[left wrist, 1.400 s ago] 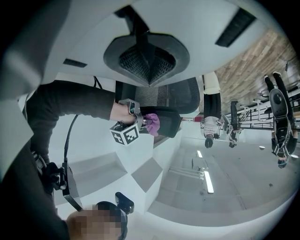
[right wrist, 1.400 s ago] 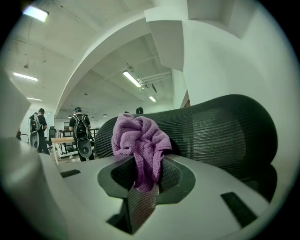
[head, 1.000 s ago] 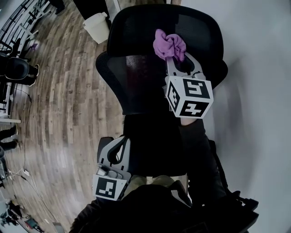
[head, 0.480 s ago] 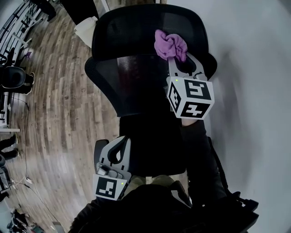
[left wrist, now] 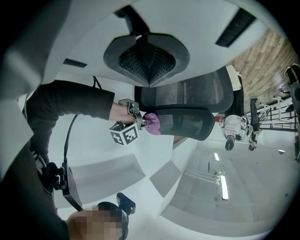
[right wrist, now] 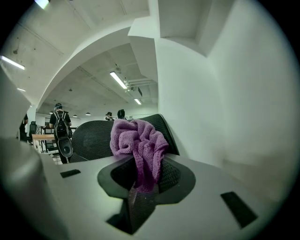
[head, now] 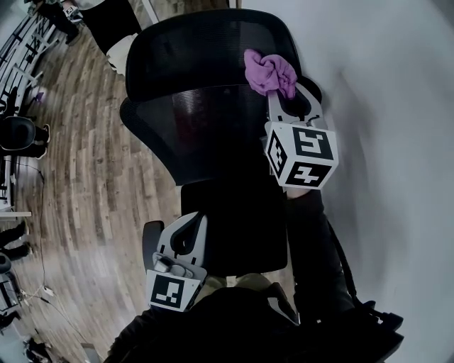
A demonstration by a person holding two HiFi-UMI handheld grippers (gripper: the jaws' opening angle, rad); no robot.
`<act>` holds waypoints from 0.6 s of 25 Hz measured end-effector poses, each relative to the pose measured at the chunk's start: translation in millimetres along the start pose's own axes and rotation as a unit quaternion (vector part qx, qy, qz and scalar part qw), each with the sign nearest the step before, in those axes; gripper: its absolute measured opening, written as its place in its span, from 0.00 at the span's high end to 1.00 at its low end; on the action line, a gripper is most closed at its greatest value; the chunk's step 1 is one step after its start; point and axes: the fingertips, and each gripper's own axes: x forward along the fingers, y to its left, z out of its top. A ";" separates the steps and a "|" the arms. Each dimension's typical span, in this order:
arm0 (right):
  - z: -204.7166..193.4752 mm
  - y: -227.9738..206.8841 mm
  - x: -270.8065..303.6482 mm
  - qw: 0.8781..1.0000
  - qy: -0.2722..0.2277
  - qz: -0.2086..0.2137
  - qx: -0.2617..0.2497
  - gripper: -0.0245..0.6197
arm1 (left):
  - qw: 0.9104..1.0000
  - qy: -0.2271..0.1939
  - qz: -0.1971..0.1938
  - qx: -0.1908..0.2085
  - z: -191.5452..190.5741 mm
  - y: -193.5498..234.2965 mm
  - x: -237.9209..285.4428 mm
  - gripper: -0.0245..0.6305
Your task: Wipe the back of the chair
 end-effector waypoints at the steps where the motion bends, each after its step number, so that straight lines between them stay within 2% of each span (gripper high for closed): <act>1: 2.3 -2.9 -3.4 1.000 -0.001 -0.002 0.000 0.82 | 1.000 -0.001 -0.002 0.001 1.9 -3.5 -0.1 0.96; 11: -0.8 -19.0 -20.6 1.000 -0.008 -0.014 0.003 0.82 | 1.000 0.002 -0.015 0.005 -4.9 -16.3 2.6 0.96; 15: 12.4 -18.8 -24.3 1.000 -0.011 -0.020 0.000 0.82 | 1.000 0.001 -0.018 0.003 3.9 -14.1 -1.5 0.96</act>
